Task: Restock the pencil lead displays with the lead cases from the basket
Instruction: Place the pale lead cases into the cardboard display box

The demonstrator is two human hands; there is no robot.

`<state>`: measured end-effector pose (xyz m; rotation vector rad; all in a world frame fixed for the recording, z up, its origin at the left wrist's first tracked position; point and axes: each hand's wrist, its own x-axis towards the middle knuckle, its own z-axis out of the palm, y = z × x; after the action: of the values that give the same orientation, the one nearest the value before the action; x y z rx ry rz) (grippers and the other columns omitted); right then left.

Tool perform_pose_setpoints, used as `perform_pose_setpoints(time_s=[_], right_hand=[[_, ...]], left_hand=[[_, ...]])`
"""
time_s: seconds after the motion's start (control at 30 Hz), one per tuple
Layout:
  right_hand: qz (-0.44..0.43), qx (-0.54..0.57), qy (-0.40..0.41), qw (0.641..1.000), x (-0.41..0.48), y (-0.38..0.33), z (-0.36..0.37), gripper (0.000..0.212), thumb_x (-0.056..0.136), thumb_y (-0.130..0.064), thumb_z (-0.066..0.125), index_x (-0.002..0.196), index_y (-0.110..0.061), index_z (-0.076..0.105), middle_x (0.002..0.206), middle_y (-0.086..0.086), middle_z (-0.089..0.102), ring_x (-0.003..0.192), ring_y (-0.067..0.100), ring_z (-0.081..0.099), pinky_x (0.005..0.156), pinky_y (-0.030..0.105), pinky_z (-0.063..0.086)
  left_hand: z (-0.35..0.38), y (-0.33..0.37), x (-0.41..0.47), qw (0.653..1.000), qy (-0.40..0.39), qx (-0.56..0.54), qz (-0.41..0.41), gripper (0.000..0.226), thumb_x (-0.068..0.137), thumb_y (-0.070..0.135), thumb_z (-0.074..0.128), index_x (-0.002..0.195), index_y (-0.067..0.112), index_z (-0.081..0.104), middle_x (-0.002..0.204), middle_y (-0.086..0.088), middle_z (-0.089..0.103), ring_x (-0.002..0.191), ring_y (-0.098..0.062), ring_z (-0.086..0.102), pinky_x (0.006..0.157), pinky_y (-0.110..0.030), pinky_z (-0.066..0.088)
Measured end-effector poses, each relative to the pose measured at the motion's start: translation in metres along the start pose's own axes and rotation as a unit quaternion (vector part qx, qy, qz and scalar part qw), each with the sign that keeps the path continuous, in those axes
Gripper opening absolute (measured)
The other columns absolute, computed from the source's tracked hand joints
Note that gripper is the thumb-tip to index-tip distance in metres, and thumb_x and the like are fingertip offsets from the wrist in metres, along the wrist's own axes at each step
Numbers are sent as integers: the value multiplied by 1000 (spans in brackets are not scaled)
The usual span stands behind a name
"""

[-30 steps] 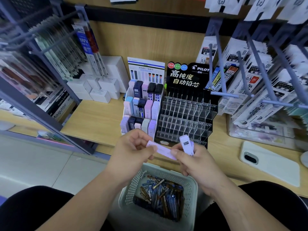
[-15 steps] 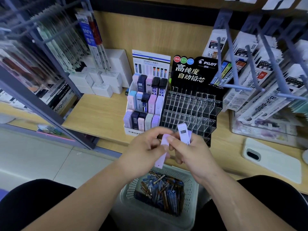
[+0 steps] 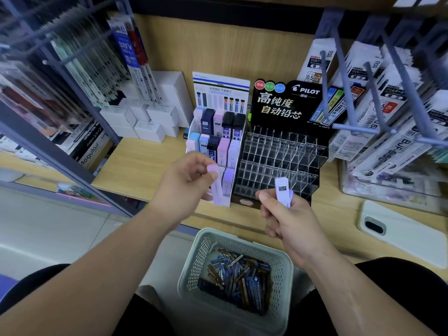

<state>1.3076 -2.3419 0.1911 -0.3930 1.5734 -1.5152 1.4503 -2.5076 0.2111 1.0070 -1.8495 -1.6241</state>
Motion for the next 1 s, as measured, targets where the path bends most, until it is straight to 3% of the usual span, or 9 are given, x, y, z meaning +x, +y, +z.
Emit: perform_pose_setpoints(time_s=[0.1, 0.2, 0.33, 0.5, 0.67, 0.77, 0.9, 1.0], right_hand=[[-1, 0, -1, 1000, 1, 0, -1, 8, 97, -20, 66, 94, -13, 68, 72, 5, 54, 45, 4, 42, 50, 31, 37], [-3, -5, -1, 1000, 3, 2, -1, 9, 96, -22, 66, 95, -13, 69, 72, 5, 55, 44, 7, 39, 51, 31, 37], [-3, -5, -7, 1000, 3, 3, -1, 10, 96, -24, 67, 95, -14, 69, 72, 6, 55, 44, 10, 38, 51, 32, 37], [-3, -2, -11, 1000, 3, 4, -2, 13, 96, -23, 67, 98, -11, 69, 72, 7, 55, 45, 11, 37, 51, 32, 37], [0, -3, -13, 1000, 3, 3, -3, 18, 96, -23, 67, 102, -7, 68, 73, 7, 55, 46, 11, 37, 51, 31, 38], [3, -6, -18, 1000, 3, 3, -2, 16, 96, -22, 67, 100, -7, 67, 71, 5, 51, 47, 11, 37, 51, 32, 38], [8, 1, -22, 1000, 2, 1, 0, 11, 95, -22, 68, 95, -11, 65, 61, -1, 39, 49, 12, 34, 51, 31, 38], [9, 3, -22, 1000, 1, 1, 1, 11, 95, -22, 68, 95, -12, 65, 59, 0, 36, 49, 14, 32, 50, 30, 38]], left_hand=[[-8, 11, 15, 998, 48, 18, 45, 17, 90, 0, 68, 92, 16, 66, 83, -18, 64, 71, -33, 65, 67, -38, 59], [-14, 23, 30, 991, 69, 66, 88, 17, 87, 5, 74, 90, 21, 69, 81, -13, 68, 74, -34, 67, 74, -43, 59], [-11, 30, 44, 976, 64, 167, 127, 16, 85, 13, 77, 86, 26, 69, 78, 2, 68, 73, -15, 64, 76, -32, 58], [-10, 31, 57, 943, 43, 276, 183, 10, 85, 17, 78, 90, 18, 70, 77, 10, 65, 71, -1, 61, 73, -19, 54], [-12, 27, 62, 897, 14, 371, 241, 11, 83, 15, 79, 92, 18, 73, 77, 8, 66, 71, -9, 65, 68, -6, 45], [-13, 21, 63, 875, 13, 400, 272, 9, 81, 13, 80, 88, 15, 74, 74, 7, 64, 66, -12, 61, 66, -17, 45], [-10, 16, 62, 881, 45, 390, 264, 9, 81, 15, 81, 88, 15, 76, 68, 11, 57, 63, -12, 57, 63, -9, 35], [-9, 16, 62, 881, 37, 390, 265, 8, 80, 16, 81, 87, 14, 76, 65, 10, 57, 62, -14, 57, 61, -18, 43]])
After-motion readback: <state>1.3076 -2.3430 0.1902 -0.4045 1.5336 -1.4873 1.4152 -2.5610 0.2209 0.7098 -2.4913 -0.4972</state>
